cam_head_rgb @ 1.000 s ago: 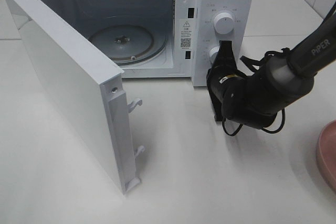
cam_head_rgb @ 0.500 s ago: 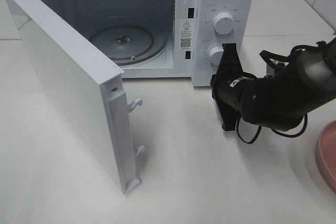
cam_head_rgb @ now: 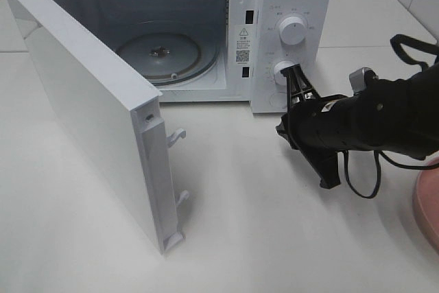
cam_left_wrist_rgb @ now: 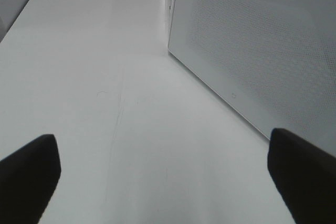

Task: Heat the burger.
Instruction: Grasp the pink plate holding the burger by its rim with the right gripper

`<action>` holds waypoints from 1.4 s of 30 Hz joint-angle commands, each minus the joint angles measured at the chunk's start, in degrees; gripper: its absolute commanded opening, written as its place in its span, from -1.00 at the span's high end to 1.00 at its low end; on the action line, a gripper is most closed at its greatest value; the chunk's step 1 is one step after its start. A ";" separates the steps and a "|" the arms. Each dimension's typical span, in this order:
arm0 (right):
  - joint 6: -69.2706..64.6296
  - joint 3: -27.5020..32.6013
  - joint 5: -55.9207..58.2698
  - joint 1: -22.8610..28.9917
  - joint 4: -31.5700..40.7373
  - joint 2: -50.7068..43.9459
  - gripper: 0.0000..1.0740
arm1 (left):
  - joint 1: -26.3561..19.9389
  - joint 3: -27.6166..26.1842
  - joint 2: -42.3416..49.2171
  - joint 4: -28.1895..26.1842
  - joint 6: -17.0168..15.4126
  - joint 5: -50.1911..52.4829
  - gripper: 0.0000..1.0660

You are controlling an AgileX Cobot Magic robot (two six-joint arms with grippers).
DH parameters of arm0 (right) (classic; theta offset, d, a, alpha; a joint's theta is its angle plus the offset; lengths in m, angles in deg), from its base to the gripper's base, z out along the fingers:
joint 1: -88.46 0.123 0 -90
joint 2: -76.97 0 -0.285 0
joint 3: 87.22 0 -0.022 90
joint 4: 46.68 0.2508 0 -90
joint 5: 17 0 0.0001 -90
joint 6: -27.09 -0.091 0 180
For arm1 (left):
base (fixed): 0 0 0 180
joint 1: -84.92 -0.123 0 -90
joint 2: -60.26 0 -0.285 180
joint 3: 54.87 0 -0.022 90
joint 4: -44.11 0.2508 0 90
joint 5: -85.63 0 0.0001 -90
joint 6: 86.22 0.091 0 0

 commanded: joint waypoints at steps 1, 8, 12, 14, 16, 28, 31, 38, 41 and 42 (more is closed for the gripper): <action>6.53 0.17 5.27 -1.66 -0.40 -1.55 1.00 | -0.11 0.11 1.38 -0.11 0.00 0.29 -0.88; 26.41 0.17 18.39 -6.76 -0.46 -4.01 1.00 | -0.11 0.11 1.38 -0.23 0.00 0.29 -0.88; 33.46 0.17 22.92 -8.59 -0.46 -5.67 1.00 | -0.11 0.11 1.38 -0.11 0.00 0.29 -0.88; 42.80 0.17 28.71 -11.00 -0.97 -8.59 1.00 | -0.11 0.11 1.38 -0.23 0.00 0.29 -0.88; 45.32 0.17 30.54 -11.57 -1.26 -9.45 1.00 | -0.11 0.11 1.38 -0.17 0.00 0.29 -0.88; 54.37 0.17 46.81 -13.52 -17.36 -19.02 0.95 | -0.11 0.11 1.38 -0.17 0.00 0.29 -0.88; 54.37 0.17 50.02 -13.52 -19.37 -20.45 0.93 | -0.11 0.11 1.38 -0.17 0.00 0.29 -0.88; 55.41 0.17 61.59 -13.52 -26.53 -22.17 0.84 | -0.11 0.11 1.38 -0.17 0.00 0.29 -0.88; 54.77 0.17 63.08 -13.52 -29.16 -22.17 0.70 | -0.11 0.11 1.38 -0.17 0.00 0.29 -0.88; 54.77 0.17 63.08 -13.52 -29.16 -22.17 0.70 | -0.11 0.11 1.38 -0.17 0.00 0.29 -0.88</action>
